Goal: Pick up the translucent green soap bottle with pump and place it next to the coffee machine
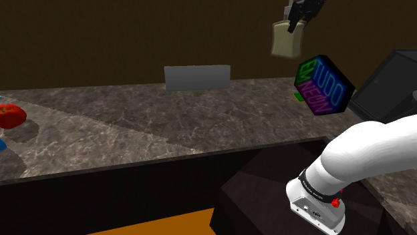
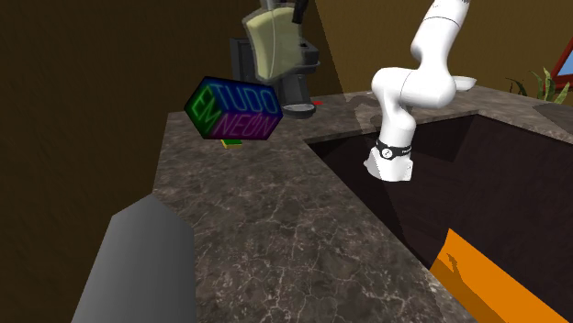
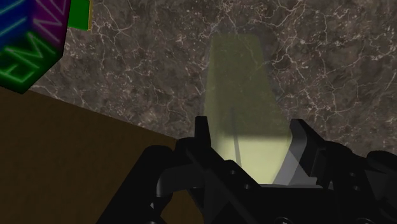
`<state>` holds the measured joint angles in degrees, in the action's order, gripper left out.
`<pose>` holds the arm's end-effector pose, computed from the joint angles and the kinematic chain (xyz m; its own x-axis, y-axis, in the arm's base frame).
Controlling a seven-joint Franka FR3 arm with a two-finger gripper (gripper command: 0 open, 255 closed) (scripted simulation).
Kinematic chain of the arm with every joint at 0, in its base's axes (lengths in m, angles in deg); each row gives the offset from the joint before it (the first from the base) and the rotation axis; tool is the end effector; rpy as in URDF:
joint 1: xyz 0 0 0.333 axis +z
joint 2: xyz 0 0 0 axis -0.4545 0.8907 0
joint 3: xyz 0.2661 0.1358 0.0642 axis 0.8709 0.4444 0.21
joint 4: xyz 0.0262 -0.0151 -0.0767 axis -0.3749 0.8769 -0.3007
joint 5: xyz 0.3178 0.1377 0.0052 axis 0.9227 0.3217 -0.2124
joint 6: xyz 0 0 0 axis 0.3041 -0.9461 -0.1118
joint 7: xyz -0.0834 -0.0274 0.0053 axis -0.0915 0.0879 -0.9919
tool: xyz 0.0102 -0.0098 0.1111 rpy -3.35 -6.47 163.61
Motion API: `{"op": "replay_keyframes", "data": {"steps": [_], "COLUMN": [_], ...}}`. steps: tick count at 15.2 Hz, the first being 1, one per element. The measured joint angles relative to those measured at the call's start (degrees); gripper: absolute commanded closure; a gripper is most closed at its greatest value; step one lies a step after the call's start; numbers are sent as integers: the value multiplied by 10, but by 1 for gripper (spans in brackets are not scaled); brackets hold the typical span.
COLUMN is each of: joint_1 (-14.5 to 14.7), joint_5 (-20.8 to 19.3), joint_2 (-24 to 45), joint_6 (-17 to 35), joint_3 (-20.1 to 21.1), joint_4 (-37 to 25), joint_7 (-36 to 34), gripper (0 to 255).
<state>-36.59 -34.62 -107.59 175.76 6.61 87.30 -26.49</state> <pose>0.3185 -0.1659 0.6641 0.9646 -0.1952 0.1771 -0.2156 -0.9709 0.1043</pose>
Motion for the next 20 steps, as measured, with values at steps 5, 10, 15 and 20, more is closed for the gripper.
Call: {"op": "replay_keyframes", "data": {"steps": [5, 10, 15, 20], "joint_1": [2, 3, 5, 6], "joint_5": [4, 7, 11, 14], "joint_2": [18, 37, 60, 88], "joint_6": [-38, -77, -116, -154], "joint_3": [1, 2, 1, 0], "joint_4": [-57, -113, -177, -242], "joint_7": [6, 10, 16, 23], "gripper": [255, 255, 255, 255]}}
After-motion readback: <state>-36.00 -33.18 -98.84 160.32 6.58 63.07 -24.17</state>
